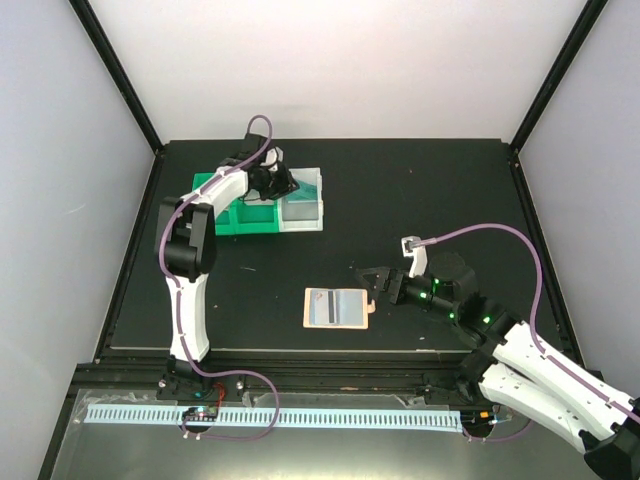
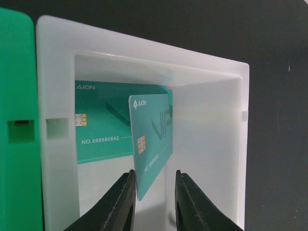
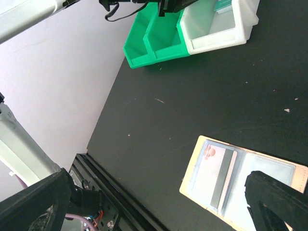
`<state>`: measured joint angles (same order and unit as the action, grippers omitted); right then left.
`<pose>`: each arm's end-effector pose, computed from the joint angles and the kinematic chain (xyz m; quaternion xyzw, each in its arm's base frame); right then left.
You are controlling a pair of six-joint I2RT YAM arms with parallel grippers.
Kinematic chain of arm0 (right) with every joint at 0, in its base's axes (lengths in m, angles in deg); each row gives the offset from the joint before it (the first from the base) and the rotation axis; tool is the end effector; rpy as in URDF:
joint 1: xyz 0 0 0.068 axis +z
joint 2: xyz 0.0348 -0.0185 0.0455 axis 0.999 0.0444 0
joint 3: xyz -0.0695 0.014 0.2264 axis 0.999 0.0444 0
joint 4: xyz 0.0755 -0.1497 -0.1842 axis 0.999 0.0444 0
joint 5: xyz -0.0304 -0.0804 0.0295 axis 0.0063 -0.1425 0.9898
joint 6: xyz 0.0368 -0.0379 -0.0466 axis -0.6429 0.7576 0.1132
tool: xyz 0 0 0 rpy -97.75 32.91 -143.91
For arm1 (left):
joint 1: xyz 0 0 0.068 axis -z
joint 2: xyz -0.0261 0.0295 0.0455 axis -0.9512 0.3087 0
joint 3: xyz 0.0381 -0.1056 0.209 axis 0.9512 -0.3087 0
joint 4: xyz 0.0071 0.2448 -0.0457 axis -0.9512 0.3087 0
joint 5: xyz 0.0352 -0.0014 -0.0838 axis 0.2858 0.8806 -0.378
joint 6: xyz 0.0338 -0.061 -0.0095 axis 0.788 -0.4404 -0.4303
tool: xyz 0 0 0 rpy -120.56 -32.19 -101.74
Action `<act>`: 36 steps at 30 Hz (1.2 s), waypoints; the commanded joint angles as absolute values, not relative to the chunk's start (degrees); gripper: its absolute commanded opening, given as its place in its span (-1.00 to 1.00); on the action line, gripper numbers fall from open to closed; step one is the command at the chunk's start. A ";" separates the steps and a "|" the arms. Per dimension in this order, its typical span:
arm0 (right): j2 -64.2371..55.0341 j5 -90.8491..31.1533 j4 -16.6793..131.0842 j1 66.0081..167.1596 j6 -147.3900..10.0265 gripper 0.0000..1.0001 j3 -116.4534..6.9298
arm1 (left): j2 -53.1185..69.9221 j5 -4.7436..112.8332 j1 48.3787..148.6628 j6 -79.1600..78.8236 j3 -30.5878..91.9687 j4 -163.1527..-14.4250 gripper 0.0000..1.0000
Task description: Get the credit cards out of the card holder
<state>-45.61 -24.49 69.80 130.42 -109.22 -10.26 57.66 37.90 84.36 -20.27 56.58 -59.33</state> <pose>0.1413 0.1492 0.2339 -0.0315 0.8262 0.4595 0.3245 0.4420 -0.1210 0.1479 -0.0917 0.9272 -0.2997 0.2050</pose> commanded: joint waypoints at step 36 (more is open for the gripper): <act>-36.61 -19.83 69.09 130.24 -110.69 0.03 -8.87 | 14.49 28.96 84.76 -8.04 25.42 -46.82 0.98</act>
